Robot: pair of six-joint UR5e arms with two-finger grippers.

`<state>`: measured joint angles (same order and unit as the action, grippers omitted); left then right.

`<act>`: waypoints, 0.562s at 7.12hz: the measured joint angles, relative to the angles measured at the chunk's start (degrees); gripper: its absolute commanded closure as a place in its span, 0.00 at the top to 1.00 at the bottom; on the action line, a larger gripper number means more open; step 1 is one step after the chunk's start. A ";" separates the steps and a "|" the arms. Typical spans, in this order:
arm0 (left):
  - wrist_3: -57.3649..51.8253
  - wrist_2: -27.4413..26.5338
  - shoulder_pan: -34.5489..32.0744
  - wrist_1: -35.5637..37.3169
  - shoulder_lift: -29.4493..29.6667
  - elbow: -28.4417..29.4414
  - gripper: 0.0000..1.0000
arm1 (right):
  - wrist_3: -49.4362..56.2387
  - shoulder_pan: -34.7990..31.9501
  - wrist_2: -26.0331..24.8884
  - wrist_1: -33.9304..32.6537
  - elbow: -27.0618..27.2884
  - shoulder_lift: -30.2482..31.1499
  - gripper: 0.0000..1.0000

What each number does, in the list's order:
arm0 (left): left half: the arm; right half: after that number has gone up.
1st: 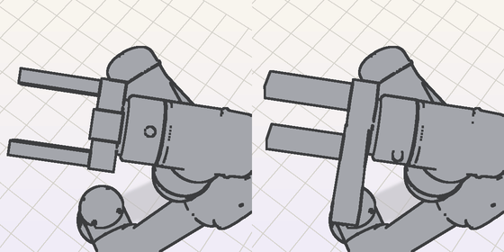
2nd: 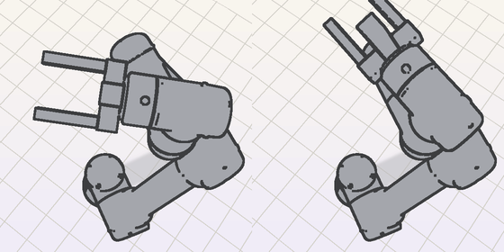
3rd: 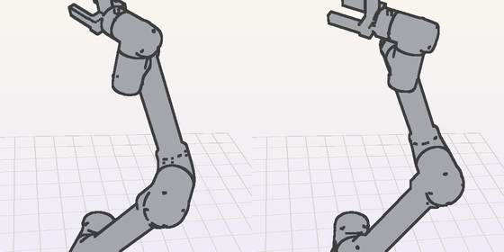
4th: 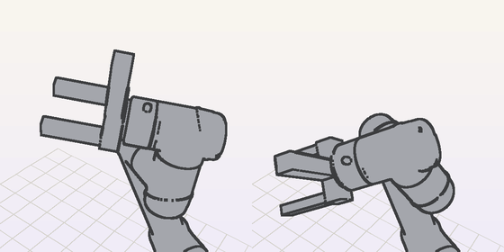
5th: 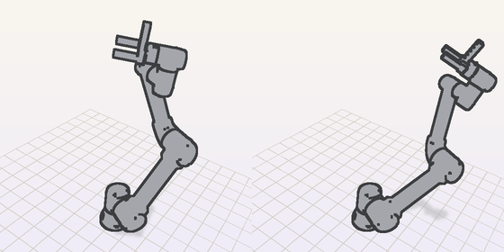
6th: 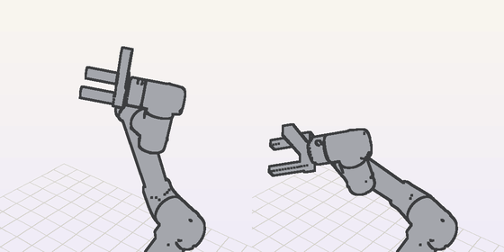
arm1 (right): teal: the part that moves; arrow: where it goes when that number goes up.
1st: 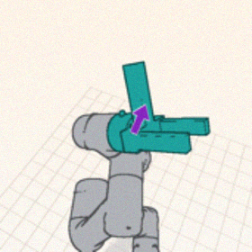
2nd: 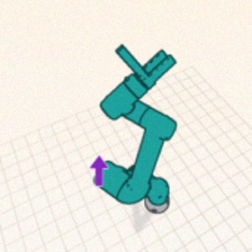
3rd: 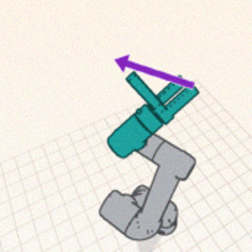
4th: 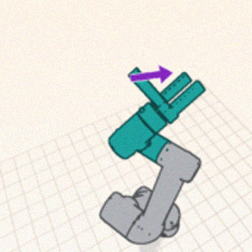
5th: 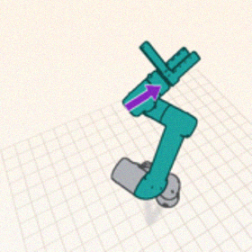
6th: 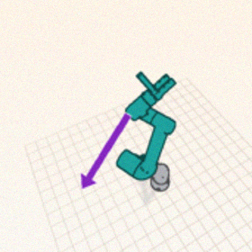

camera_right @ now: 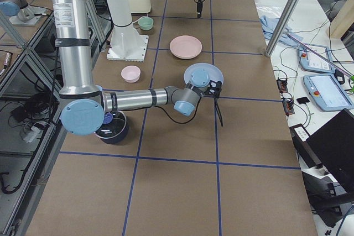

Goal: Stack three plates with pink and blue
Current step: 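Carry the light blue plate with the right gripper onto the pink plate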

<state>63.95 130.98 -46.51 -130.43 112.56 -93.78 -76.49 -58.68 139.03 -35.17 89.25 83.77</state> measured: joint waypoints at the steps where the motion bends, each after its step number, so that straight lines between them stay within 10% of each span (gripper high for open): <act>1: -0.26 0.09 -0.18 -0.09 -0.24 -0.08 0.69 | -5.84 4.29 -3.37 -0.07 0.15 -4.09 0.00; 4: -1.18 0.24 -1.99 -0.34 -1.55 -0.62 0.69 | -16.40 15.77 -12.38 -2.22 0.38 -14.10 0.00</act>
<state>62.77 131.21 -48.50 -130.77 111.02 -94.40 -92.90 -42.91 126.65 -37.39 89.62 69.67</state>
